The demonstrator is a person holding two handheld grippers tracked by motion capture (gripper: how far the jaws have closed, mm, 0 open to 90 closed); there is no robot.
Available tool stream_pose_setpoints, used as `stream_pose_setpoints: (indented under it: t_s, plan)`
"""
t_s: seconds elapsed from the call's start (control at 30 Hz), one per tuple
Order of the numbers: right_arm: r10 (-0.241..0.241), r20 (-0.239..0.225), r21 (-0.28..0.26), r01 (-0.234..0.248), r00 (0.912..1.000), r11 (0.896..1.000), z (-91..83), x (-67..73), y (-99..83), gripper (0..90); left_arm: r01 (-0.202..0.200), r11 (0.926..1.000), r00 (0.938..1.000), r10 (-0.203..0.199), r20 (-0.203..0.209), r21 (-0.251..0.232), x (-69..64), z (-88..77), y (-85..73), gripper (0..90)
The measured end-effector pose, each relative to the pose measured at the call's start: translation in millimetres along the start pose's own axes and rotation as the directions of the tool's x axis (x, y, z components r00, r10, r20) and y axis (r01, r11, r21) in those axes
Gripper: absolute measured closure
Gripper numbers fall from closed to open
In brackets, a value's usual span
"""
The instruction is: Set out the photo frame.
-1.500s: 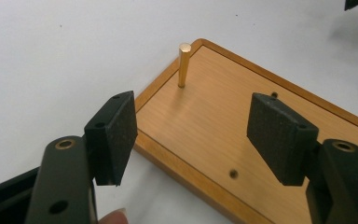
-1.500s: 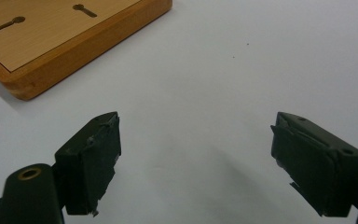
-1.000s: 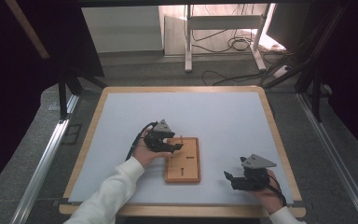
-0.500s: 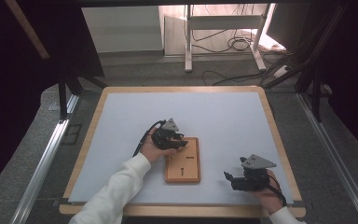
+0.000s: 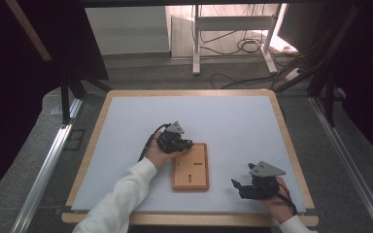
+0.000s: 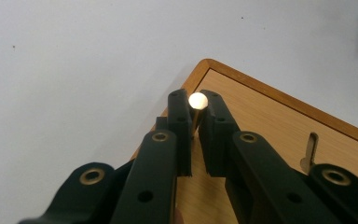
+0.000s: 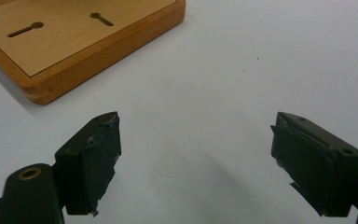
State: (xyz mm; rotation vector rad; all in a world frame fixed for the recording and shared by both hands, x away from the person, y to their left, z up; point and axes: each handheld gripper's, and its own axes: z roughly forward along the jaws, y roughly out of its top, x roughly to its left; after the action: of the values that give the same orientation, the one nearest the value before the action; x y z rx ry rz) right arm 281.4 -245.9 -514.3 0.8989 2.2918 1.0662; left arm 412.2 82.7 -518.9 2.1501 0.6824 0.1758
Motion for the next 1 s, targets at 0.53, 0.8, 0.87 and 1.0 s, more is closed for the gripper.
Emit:
stream_pose_setpoints:
  t_s: [0.53, 0.8, 0.87, 1.0]
  plan:
    - [-0.175, -0.008, -0.028, 0.174, 0.9846, 0.984, 4.1, 32.9, 14.0, 15.3, 0.044, 0.9982, 0.9975, -0.046, 0.053, 0.042, 7.1, 0.5, 5.2, 83.4]
    - [-0.258, -0.018, -0.026, 0.258, 0.9660, 0.966, 15.4, 54.4, 25.9, 14.8, 0.067, 0.9968, 0.9935, -0.071, 0.089, 0.043, 13.0, 1.1, 5.3, 82.9]
    - [-0.284, -0.017, -0.018, 0.284, 0.9587, 0.959, 19.3, 60.3, 27.3, 14.7, 0.078, 0.9959, 0.9916, -0.083, 0.100, 0.046, 14.8, 1.3, 5.7, 83.0]
    - [-0.324, -0.029, -0.001, 0.324, 0.9456, 0.946, 27.1, 70.5, 29.5, 14.2, 0.104, 0.9932, 0.9863, -0.110, 0.124, 0.052, 19.2, 1.7, 6.4, 82.7]
